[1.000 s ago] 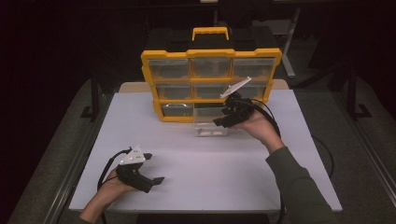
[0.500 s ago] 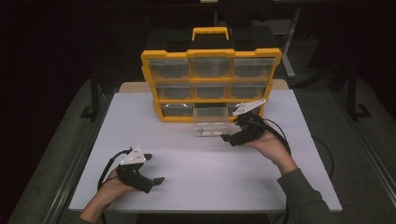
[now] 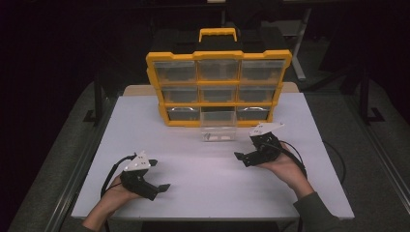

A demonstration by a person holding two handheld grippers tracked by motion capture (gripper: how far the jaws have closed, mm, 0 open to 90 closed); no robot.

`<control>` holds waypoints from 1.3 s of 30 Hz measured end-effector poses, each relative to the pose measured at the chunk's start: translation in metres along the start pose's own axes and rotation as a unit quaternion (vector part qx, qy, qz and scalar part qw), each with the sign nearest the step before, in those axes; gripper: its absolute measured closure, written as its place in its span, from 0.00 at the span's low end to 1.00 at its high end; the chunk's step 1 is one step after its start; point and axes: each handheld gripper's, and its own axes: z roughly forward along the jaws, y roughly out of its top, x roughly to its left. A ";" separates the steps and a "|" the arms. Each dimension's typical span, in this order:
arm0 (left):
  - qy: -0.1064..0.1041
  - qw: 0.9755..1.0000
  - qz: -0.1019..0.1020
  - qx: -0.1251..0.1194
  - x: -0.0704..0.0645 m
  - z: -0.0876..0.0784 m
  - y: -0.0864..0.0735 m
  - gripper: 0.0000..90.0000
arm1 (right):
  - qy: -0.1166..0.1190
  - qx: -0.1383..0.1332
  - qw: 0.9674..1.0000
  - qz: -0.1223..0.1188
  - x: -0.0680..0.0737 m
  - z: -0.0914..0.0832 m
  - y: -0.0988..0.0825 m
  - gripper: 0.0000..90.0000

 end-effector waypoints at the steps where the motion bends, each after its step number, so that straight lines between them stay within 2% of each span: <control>1: 0.000 1.000 0.000 -0.001 0.000 0.000 0.000 0.00 | -0.001 -0.001 1.000 0.003 0.001 -0.001 -0.003 0.11; 11: 0.000 1.000 0.001 -0.001 0.000 -0.001 0.000 0.00 | -0.003 -0.006 1.000 0.010 0.006 -0.004 -0.030 0.09; 21: 0.000 1.000 -0.002 -0.003 0.000 -0.001 -0.001 0.00 | -0.003 -0.017 1.000 0.017 0.010 -0.010 -0.049 0.09; 29: -0.001 1.000 -0.001 -0.002 -0.001 -0.001 -0.001 0.00 | -0.008 -0.035 0.999 0.018 0.010 -0.017 -0.062 0.09; 39: -0.001 1.000 -0.003 0.000 -0.001 0.000 -0.003 0.00 | -0.012 -0.036 0.999 0.028 0.007 -0.024 -0.081 0.09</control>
